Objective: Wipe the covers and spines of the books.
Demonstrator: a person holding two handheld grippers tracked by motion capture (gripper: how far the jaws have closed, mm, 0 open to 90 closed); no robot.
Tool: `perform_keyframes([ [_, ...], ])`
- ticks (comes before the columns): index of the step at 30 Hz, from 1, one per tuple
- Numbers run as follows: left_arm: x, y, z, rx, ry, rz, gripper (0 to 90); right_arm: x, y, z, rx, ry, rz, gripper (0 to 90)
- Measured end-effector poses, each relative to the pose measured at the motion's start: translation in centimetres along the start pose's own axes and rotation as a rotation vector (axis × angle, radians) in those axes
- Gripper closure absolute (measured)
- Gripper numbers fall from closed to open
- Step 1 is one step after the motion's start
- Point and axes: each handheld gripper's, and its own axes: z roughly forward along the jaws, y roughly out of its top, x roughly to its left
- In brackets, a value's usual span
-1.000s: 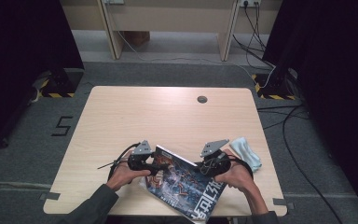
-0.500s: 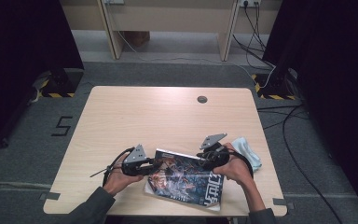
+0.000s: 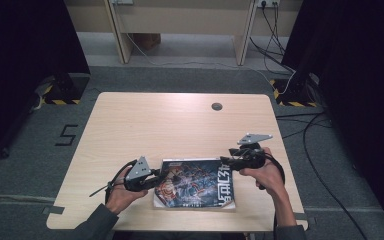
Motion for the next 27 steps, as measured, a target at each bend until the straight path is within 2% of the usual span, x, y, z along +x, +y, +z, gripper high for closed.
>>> perform_keyframes([
  [3,0.5,-0.1,-0.4,-0.008,0.036,-0.024,82.6,-1.3,-0.8,-1.0,0.009,-0.075,0.064,41.5],
  [5,0.7,-0.1,-0.7,-0.008,0.059,-0.036,82.6,-2.3,-1.3,-1.8,-0.014,-0.127,0.117,40.5],
  [9,1.1,-0.5,-1.3,0.0,0.101,-0.06,82.6,-4.2,-2.4,-3.2,-0.004,-0.234,0.158,38.8],
  [11,1.1,-0.9,-1.6,0.004,0.11,-0.076,82.6,-4.9,-3.1,-3.4,0.04,-0.298,0.168,39.8],
  [12,1.1,-1.2,-1.7,0.002,0.114,-0.083,82.5,-5.3,-3.5,-3.4,0.062,-0.316,0.165,40.9],
  [14,0.9,-1.5,-1.8,0.007,0.12,-0.103,82.5,-6.0,-4.2,-3.3,0.088,-0.337,0.189,43.9],
  [18,0.0,-1.4,-2.1,0.012,0.135,-0.074,82.4,-6.9,-5.4,-2.8,0.152,-0.368,0.204,48.6],
  [21,-0.5,-1.5,-2.2,0.012,0.131,-0.079,82.4,-7.2,-6.1,-2.2,0.18,-0.359,0.209,50.7],
  [27,-1.4,-1.9,-2.0,0.031,0.099,-0.079,82.3,-7.6,-7.1,-0.8,0.226,-0.334,0.213,55.0],
])
